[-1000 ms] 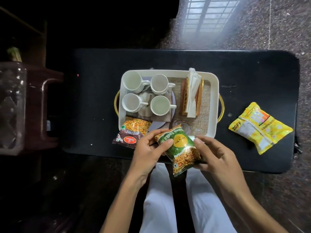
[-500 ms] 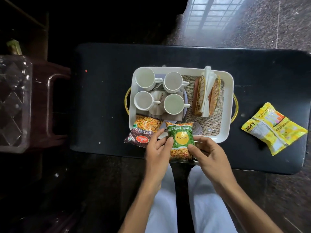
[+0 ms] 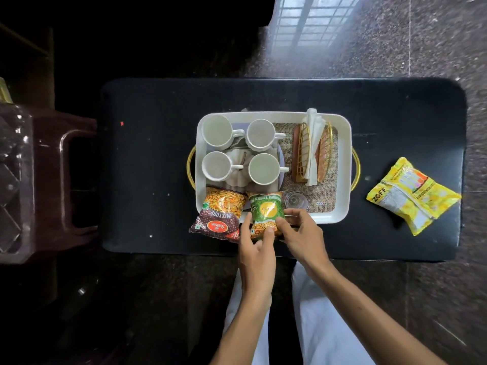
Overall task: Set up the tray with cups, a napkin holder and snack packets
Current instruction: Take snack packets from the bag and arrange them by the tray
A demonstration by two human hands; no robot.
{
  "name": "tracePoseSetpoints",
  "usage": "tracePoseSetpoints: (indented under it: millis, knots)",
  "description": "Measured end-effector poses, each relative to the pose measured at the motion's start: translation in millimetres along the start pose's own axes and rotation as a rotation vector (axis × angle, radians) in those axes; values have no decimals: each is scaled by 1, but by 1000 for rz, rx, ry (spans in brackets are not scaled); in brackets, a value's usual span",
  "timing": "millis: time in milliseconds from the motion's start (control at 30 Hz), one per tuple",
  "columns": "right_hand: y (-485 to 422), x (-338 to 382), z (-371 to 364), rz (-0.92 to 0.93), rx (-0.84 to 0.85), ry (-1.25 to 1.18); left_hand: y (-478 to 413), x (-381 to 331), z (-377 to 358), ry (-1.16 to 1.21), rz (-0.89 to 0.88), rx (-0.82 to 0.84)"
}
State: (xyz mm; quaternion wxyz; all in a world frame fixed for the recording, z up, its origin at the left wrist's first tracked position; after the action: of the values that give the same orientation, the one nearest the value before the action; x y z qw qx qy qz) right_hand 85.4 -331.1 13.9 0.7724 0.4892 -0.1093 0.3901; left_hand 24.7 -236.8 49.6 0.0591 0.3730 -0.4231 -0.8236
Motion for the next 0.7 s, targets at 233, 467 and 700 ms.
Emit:
tracePoseSetpoints:
  millis: [233, 467, 700]
  knots:
    - [-1, -5, 30, 46, 47, 48, 39, 19, 3, 58, 92, -6]
    - [-42, -10, 163, 275, -240, 62, 91, 37, -51, -24, 24, -16]
    - [-133, -18, 246, 452, -413, 577, 105, 36, -164, -112, 73, 366]
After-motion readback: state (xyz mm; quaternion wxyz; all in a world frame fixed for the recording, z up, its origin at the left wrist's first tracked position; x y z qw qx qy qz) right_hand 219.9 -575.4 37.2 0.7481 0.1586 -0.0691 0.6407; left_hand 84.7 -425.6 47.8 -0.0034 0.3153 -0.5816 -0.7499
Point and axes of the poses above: each hand's wrist, its own y-axis away from the middle knuckle, its own z-axis out of the back of the hand, x = y × z, the point moved 2 cm from there along -y, towards the middle knuckle, and after that the axes turned 13 degrees about -x, right-handed, at the moved point
